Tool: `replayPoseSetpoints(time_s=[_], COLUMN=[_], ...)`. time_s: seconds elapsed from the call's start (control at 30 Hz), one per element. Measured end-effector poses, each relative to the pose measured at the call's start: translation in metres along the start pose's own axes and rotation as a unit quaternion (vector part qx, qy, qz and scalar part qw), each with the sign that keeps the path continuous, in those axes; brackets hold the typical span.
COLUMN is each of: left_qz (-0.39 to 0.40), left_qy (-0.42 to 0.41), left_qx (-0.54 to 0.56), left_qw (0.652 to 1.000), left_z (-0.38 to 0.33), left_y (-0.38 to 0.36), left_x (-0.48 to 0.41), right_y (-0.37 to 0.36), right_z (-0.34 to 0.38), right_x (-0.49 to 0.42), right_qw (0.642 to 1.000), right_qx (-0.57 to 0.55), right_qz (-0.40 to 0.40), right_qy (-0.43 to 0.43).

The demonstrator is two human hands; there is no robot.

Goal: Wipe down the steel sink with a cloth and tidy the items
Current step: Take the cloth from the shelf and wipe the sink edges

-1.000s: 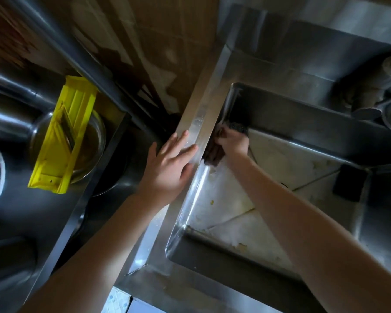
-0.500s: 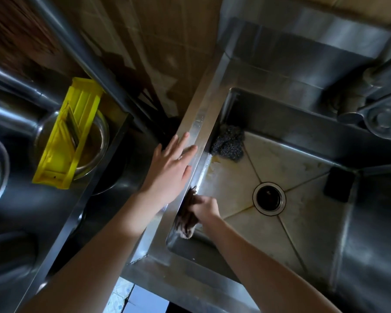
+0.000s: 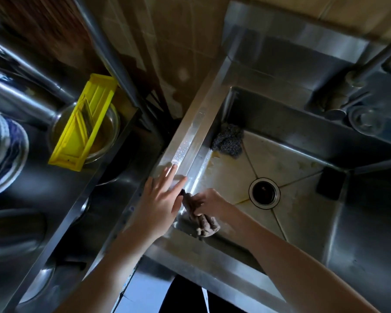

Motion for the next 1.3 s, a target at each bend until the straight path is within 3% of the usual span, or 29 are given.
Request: replayPoseSetpoints(time_s=[0.07, 0.3, 0.43, 0.63, 0.77, 0.93, 1.17, 1.3], left_qz=[0.006, 0.010, 0.001, -0.028, -0.052, -0.032, -0.002, -0.025], left_qy=[-0.002, 0.033, 0.030, -0.003, -0.007, -0.025, -0.014, -0.022], left_qx=[-0.032, 0.032, 0.033, 0.033, 0.036, 0.039, 0.072, 0.082], left_qw=[0.999, 0.999, 0.999, 0.999, 0.998, 0.998, 0.997, 0.996], left_z=[-0.008, -0.031, -0.047, -0.076, -0.089, -0.092, -0.084, -0.080], left_y=[-0.001, -0.026, -0.036, -0.045, -0.046, -0.050, -0.046, -0.044], left_x=[0.010, 0.035, 0.046, 0.054, 0.056, 0.061, 0.079, 0.091], right_y=[-0.008, -0.018, -0.003, 0.025, 0.032, 0.026, 0.000, -0.009], right_z=[-0.004, -0.023, -0.067, -0.166, -0.194, -0.167, -0.078, -0.052], right_x=[0.008, 0.020, 0.043, 0.081, 0.094, 0.087, 0.060, 0.047], right_qw=[0.998, 0.961, 0.969, 0.971, 0.965, 0.964, 0.977, 0.977], right_qx=[0.062, 0.265, 0.236, 0.227, 0.238, 0.248, 0.213, 0.212], right_qz=[0.025, 0.053, 0.059, 0.044, 0.024, 0.021, 0.029, 0.023], right_qy=[0.020, 0.056, 0.040, -0.068, -0.107, -0.091, -0.014, 0.019])
Point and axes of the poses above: each hand's wrist, its own x-axis away from the middle knuckle, its own y-axis out of the back of the hand, z = x × y, the point moved 5 cm from there along -x, towards the middle knuckle, and after that the axes turned 9 degrees about -y, right-handed, at the moved point
